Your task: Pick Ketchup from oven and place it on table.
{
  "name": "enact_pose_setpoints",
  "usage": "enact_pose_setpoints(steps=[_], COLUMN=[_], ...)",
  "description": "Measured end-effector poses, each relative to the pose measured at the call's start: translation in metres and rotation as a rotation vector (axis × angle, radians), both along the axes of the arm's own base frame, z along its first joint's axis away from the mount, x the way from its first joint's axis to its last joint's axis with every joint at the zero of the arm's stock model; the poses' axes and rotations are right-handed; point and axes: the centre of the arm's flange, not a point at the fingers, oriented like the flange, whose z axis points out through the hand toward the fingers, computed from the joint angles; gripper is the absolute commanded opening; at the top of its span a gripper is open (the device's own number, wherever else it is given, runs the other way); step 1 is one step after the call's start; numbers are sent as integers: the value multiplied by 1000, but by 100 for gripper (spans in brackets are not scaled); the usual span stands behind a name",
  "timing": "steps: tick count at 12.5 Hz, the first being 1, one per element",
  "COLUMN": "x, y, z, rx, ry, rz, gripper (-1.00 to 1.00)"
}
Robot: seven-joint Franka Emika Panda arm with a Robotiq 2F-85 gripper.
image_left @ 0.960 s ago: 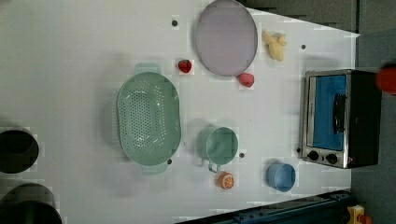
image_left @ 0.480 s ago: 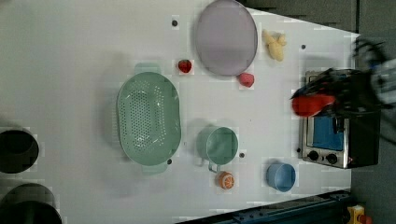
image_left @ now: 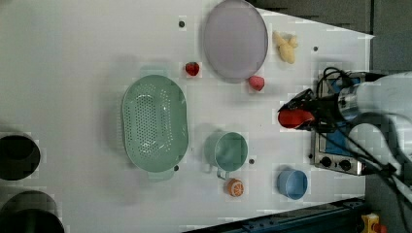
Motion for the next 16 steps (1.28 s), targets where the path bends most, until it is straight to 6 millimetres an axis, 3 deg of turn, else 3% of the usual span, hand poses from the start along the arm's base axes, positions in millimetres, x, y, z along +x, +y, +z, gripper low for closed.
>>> enact_pose_setpoints(steps=[2,4,7,10,14,16], x=[-13,-11,-21,-15,-8,-5], y=[-15,-22,-25,-16,-14,-15], z=[-39,-76,-107,-103,-88,-59], rx=[-11,-20,-29,-29,-32,-35], ry=[4,-2,46,-3,-21,-43], rz=[-19,-33,-32,-16,-14,-28], gripper=[26,27,32,96,100,100])
